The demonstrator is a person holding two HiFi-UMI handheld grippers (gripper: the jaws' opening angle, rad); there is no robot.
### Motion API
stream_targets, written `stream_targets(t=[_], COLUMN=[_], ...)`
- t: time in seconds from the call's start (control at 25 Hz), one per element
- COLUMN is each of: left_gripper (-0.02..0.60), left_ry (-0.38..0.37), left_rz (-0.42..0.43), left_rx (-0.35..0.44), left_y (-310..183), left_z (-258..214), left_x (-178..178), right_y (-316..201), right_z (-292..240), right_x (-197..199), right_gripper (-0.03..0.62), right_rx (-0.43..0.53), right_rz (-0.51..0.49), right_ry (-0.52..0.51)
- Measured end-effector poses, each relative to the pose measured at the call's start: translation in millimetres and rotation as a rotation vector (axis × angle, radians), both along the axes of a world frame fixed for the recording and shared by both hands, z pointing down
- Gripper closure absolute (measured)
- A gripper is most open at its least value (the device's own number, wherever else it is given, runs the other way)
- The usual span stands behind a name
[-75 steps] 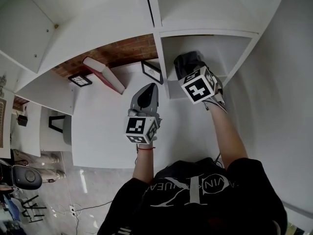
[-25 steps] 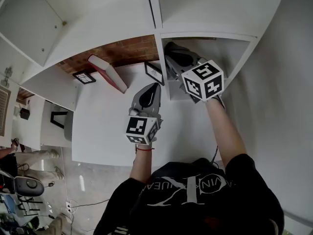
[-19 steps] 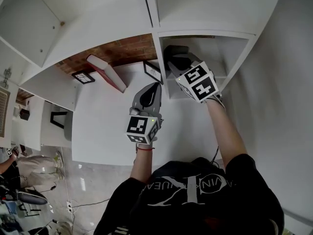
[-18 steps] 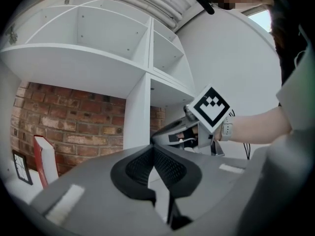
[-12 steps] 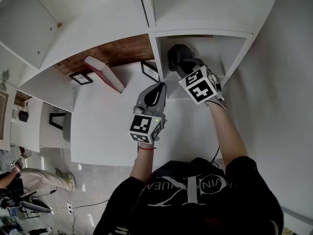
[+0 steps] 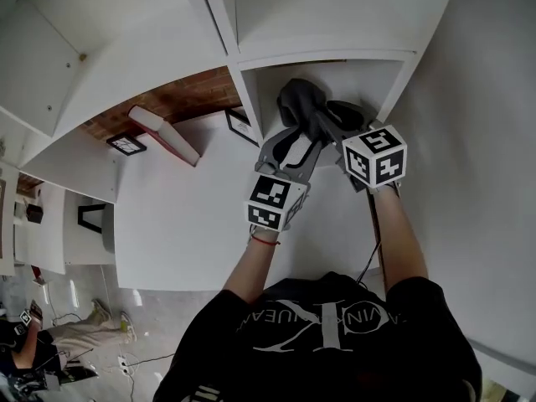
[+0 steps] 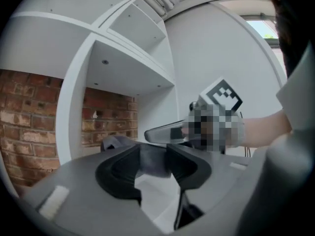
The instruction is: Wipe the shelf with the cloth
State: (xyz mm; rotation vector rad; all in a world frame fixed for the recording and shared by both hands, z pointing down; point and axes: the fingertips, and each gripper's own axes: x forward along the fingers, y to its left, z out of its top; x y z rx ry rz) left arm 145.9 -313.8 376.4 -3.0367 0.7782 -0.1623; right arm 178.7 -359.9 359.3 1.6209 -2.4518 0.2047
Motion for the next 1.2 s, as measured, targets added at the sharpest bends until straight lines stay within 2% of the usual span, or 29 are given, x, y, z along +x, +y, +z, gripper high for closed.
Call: stream_targets(t=[0.04,0.24,0.4,0.52,0.56,0.64,0.76,0.84,0.92,1.04,1.2], left_gripper=[0.416,0.367,0.286,0.285,0.288,0.362,0.430,0.489,0.506,0.512,0.514], left_ry=[-0.013,-0.101,-0.254,-0.312,-0.336,-0.409,-0.499,-0.541,-0.587,-0.581,-0.541], left_rz=[-0.010,-0.124,-0.169,-0.196,-0.191,-0.167,-0.130,-0.079,-0.022,0.040,0.051], left_rx=[0.000,0.028,-0.036,-0.060,-0.074,-0.102,-0.109,-0.105,-0.099,-0.127,-0.110], left_y=[-4.1,-31.7,-51.0,-62.5,-65.0,-67.0,-65.3,-60.6,-54.8,-48.9,-48.0], left_z=[-0.3,-3.0,15.2,26.5,31.1,42.4,51.4,52.5,53.0,51.7,49.0], left_x=[4.2,11.8,25.2,32.2,34.7,39.5,44.8,54.0,67.3,86.9,99.6], right_y=[3.5,24.1,41.2,51.3,53.9,57.8,62.6,65.6,69.4,75.5,84.3], right_z=[-4.5,-17.5,-25.5,-27.9,-28.4,-27.5,-22.8,-20.3,-17.6,-12.5,-6.6], right_x=[5.8,20.5,26.2,29.7,30.8,34.8,47.5,58.2,68.0,79.4,90.7], right_gripper=[0.522,0.522,0.522,0.522,0.522,0.522,0.522,0.522,0.522,0.522,0.522], right_rx=[0.014,0.074,0.123,0.142,0.146,0.149,0.145,0.142,0.138,0.126,0.115], right_rz=[0.005,0.026,0.035,0.029,0.026,0.028,0.050,0.071,0.091,0.115,0.137], right_ry=[-0.024,-0.027,-0.048,-0.065,-0.072,-0.084,-0.098,-0.110,-0.119,-0.120,-0.126])
